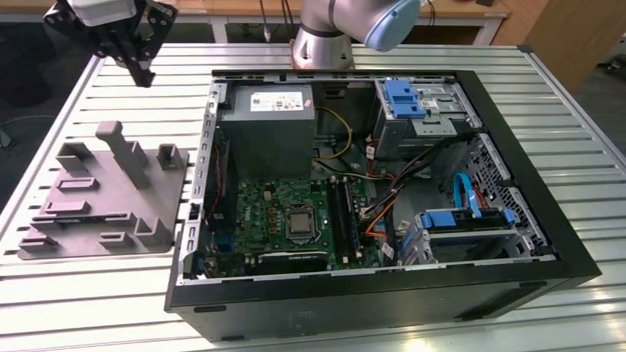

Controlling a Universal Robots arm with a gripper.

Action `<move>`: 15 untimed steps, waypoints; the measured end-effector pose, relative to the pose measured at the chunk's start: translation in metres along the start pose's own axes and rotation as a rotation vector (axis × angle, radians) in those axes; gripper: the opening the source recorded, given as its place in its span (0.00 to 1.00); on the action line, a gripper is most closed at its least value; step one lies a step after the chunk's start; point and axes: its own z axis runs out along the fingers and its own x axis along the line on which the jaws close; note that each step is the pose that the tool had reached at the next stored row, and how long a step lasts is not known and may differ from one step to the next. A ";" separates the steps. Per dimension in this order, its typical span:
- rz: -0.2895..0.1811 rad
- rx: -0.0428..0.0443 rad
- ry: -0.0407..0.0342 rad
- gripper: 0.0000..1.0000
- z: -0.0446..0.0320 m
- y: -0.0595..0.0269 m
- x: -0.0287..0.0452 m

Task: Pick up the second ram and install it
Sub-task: 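Reach for the second ram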

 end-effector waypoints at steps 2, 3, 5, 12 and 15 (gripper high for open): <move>0.000 0.0000 0.0000 0.10 -0.0001 -0.0002 0.0035; 0.000 0.0000 0.0000 0.10 -0.0001 -0.0003 0.0050; 0.000 0.0000 0.0000 0.10 -0.0001 -0.0005 0.0077; 0.000 0.0006 0.0000 0.10 -0.0002 -0.0006 0.0091; 0.000 0.0013 -0.0003 0.10 -0.0001 -0.0006 0.0094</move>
